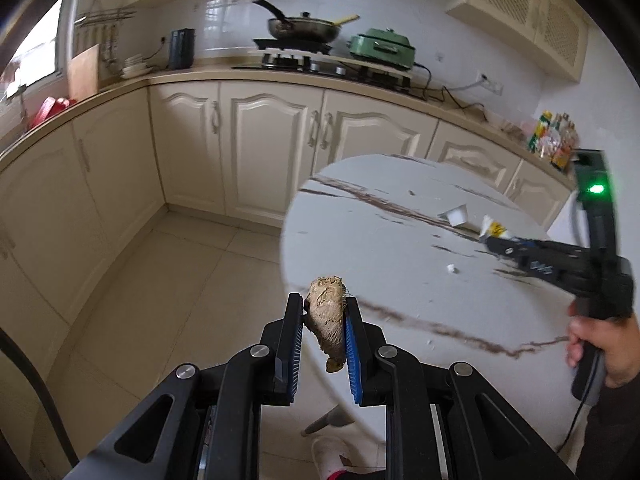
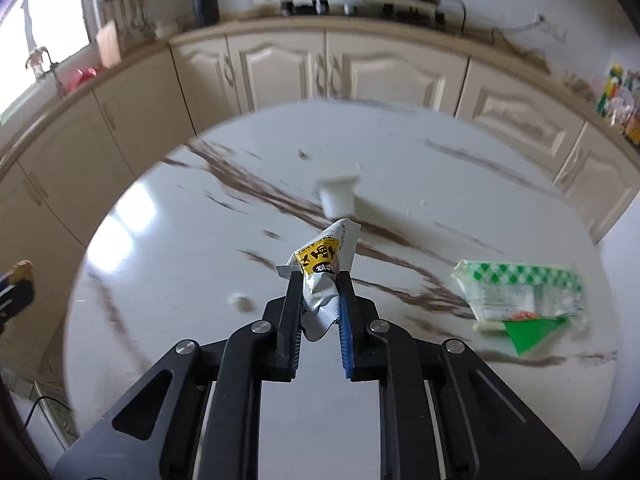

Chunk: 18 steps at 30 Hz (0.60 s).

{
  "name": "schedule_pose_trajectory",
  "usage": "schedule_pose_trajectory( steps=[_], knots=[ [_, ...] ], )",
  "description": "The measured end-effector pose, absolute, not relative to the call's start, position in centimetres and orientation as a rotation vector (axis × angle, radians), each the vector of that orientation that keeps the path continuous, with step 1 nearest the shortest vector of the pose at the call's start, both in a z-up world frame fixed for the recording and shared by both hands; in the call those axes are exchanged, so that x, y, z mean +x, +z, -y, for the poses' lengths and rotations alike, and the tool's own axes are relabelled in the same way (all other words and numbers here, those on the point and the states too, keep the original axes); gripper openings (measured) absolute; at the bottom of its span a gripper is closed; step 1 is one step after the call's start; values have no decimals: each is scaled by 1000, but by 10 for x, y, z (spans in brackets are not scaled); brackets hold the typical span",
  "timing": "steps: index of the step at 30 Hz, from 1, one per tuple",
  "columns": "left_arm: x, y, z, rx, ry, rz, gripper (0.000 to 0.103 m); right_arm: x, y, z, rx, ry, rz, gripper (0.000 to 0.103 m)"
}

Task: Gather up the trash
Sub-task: 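Grasp the ginger piece with the left tool while the right tool grasps the white-yellow snack bag, then carry ginger and snack bag over the blue bin and open both tools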

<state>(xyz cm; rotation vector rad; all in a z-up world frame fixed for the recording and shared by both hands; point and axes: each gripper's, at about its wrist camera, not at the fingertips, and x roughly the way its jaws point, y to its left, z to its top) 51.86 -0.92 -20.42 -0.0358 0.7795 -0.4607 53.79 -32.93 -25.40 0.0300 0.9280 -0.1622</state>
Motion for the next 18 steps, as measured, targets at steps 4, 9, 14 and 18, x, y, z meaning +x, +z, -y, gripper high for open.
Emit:
schedule_pose_trajectory(
  steps=[4, 9, 14, 18],
  knots=[
    [500, -203, -34, -59, -407, -784, 16, 520, -222, 275, -5, -62, -845, 15],
    [478, -220, -98, -94, -324, -843, 16, 515, -220, 176, -69, 156, -803, 16],
    [473, -250, -154, -133, -248, -941, 16, 530, -270, 79, -122, 350, -891, 16],
    [478, -284, -193, -160, -171, -1034, 16, 547, -326, 29, -139, 425, -993, 16]
  ],
)
